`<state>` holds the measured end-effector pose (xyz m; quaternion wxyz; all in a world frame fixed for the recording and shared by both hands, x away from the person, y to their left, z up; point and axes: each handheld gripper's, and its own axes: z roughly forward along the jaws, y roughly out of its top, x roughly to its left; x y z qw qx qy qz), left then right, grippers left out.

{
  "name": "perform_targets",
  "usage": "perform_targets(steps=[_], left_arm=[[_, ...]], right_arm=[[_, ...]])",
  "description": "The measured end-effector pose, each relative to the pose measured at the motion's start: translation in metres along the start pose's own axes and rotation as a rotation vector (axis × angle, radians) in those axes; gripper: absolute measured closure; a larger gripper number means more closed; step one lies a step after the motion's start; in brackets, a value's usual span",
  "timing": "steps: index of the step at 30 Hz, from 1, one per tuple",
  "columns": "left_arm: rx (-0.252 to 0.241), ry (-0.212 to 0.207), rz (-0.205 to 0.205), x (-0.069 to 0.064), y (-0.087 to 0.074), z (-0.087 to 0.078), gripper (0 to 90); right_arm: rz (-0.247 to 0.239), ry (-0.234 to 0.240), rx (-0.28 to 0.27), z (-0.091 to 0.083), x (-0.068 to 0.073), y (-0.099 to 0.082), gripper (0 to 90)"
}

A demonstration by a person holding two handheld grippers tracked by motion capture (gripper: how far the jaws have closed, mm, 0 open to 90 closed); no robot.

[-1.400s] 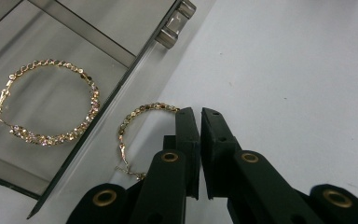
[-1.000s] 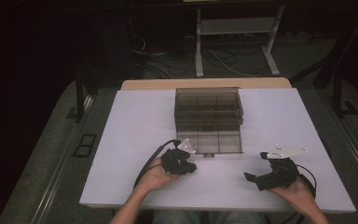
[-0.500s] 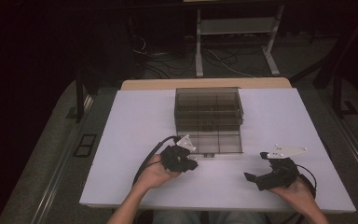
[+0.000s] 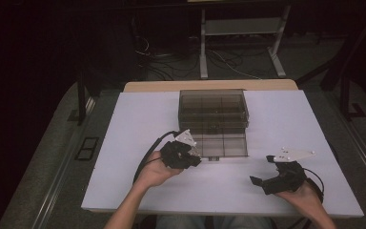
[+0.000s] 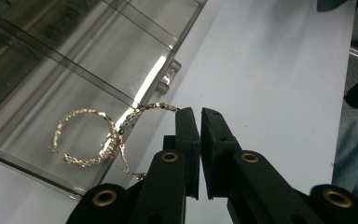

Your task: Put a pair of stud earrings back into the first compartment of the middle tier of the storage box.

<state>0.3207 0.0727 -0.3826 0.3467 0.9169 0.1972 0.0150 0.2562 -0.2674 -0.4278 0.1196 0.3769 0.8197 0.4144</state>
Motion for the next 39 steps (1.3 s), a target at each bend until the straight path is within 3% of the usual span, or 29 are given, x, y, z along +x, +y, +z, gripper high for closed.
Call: perform_targets(steps=[17,29,39], left_arm=[[-0.019,0.033,0.011,0.015,0.021,-0.019,85.3],[-0.070,0.050,-0.038,0.031,0.023,-0.028,85.3],[-0.070,0.057,-0.073,0.044,0.021,-0.023,85.3]], right_arm=[[0.001,-0.001,0.001,0.000,0.000,0.000,0.0],[-0.002,-0.003,0.000,0.000,-0.001,0.000,0.0],[-0.003,-0.002,0.002,0.000,-0.001,0.000,0.0]])
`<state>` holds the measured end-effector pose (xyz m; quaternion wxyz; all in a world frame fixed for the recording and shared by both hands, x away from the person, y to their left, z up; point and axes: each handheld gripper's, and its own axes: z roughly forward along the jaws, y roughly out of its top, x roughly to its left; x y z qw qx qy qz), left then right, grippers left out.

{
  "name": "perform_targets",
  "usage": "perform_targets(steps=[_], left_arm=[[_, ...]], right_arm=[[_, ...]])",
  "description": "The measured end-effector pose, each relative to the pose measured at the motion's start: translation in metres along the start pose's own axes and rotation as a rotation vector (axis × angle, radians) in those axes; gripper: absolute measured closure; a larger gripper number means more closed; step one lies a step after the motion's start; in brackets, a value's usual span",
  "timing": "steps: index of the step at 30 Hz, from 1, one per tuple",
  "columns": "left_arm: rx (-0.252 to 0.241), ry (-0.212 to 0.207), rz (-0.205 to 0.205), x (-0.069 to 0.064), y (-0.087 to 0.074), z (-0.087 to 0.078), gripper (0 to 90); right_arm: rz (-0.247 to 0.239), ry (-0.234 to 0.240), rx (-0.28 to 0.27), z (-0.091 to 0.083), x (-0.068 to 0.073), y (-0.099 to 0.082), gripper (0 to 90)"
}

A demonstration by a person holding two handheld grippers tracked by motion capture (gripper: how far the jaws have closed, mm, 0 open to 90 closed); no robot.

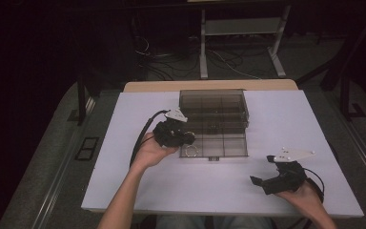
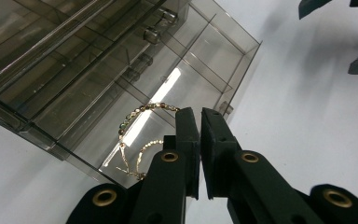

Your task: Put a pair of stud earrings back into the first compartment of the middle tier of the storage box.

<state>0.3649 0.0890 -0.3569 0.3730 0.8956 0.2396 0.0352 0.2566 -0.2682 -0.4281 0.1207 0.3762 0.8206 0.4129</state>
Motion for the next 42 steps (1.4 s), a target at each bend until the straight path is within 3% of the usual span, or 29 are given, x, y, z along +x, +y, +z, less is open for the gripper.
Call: perform_targets(steps=[21,29,42], left_arm=[[0.041,-0.005,-0.026,0.012,-0.011,0.028,85.3],[0.041,-0.012,-0.035,0.011,-0.016,0.037,85.3],[0.080,-0.023,-0.035,0.010,-0.020,0.048,85.2]], right_arm=[[-0.003,-0.001,0.004,0.001,0.000,0.000,0.0],[-0.005,-0.002,0.007,0.001,0.001,0.000,0.0],[-0.009,-0.002,0.016,0.002,0.001,0.000,0.0]])
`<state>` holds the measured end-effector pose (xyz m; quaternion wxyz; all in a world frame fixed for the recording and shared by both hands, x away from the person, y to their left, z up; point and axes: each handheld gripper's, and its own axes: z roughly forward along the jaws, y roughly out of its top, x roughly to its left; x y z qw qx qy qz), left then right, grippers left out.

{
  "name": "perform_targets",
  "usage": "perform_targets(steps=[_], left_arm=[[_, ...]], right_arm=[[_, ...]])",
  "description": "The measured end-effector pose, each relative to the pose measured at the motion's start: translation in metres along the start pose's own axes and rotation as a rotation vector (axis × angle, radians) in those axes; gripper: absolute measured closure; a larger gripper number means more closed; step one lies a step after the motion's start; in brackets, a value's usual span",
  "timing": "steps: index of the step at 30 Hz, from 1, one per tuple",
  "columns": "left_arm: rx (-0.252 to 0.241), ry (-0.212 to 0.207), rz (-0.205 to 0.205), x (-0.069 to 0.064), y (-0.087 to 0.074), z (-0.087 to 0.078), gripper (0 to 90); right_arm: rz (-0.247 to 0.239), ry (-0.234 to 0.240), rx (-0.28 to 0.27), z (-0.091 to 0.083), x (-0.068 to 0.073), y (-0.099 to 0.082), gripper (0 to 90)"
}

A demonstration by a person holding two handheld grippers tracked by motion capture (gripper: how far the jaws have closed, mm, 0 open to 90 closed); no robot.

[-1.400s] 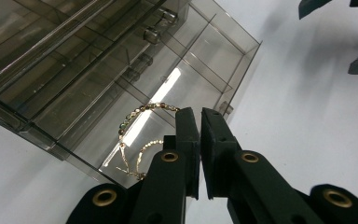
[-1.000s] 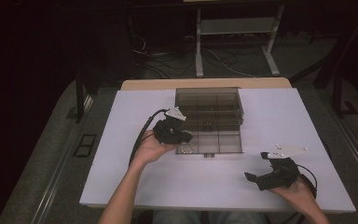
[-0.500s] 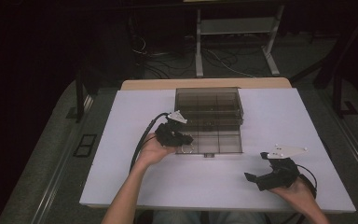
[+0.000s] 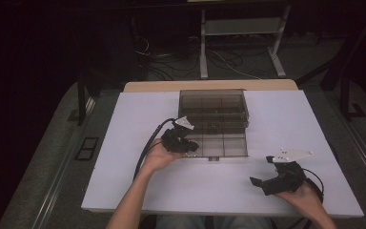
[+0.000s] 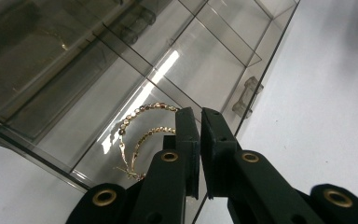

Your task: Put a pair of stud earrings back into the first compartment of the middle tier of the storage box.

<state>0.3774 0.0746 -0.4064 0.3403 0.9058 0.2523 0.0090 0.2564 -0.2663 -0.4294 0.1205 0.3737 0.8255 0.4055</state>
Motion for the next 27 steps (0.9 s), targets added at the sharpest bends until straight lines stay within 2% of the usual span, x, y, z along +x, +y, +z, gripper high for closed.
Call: perform_targets(steps=[11,13,16,17,18,19,27], left_arm=[[0.030,-0.004,0.003,0.003,-0.002,0.008,85.2],[0.032,-0.003,-0.024,0.003,-0.003,0.010,85.1],[0.020,0.000,-0.038,0.003,-0.003,0.010,84.2],[0.018,-0.002,-0.017,0.005,-0.003,0.009,82.5],[0.013,0.000,-0.014,0.005,-0.002,0.008,80.0],[0.007,0.004,-0.025,0.004,-0.002,0.007,77.4],[0.000,0.003,-0.018,-0.001,-0.001,-0.001,60.2]], right_arm=[[0.001,0.000,0.000,0.000,-0.001,0.000,0.0],[0.001,-0.001,-0.001,-0.001,-0.001,0.000,0.0],[0.000,-0.001,-0.002,-0.001,-0.001,0.000,0.0],[0.000,0.000,-0.002,-0.001,-0.001,0.000,0.0],[-0.001,0.000,-0.002,-0.001,-0.001,0.000,0.0],[0.000,0.000,-0.001,-0.001,-0.001,0.000,0.0],[0.001,-0.002,-0.004,-0.001,-0.001,0.000,0.0]])
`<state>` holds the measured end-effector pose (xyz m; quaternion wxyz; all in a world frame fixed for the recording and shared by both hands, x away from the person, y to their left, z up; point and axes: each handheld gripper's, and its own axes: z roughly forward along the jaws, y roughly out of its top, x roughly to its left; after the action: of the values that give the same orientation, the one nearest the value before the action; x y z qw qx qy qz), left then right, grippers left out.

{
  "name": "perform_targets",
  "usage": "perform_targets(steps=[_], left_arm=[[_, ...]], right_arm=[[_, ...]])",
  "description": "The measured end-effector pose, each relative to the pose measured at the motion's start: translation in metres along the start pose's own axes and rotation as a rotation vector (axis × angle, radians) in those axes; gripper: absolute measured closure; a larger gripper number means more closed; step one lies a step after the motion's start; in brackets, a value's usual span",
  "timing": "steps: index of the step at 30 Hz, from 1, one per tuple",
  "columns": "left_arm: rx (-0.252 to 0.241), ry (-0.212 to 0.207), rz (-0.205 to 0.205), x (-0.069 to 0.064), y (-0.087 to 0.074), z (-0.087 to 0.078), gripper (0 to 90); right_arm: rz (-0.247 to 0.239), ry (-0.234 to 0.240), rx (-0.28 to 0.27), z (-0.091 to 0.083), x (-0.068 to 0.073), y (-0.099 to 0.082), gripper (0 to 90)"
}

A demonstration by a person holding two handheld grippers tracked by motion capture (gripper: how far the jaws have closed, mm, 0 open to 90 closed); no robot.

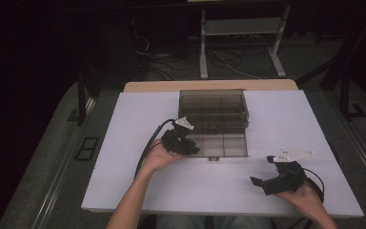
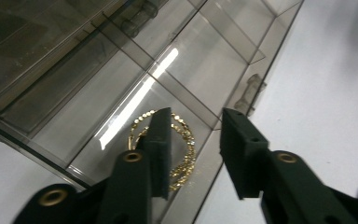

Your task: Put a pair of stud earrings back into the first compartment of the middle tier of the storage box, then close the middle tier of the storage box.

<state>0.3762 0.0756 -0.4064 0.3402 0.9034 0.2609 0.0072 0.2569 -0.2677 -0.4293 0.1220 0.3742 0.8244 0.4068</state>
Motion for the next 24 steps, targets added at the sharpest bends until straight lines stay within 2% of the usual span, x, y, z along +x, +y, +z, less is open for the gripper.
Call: perform_targets(steps=[9,24], left_arm=[[-0.059,0.026,-0.015,-0.010,0.002,-0.011,48.6],[-0.141,0.035,-0.022,-0.028,-0.001,-0.025,42.0]], right_arm=[[-0.001,0.001,0.000,0.000,0.000,0.000,0.0],[0.005,0.002,0.002,0.000,0.001,0.000,0.0]])
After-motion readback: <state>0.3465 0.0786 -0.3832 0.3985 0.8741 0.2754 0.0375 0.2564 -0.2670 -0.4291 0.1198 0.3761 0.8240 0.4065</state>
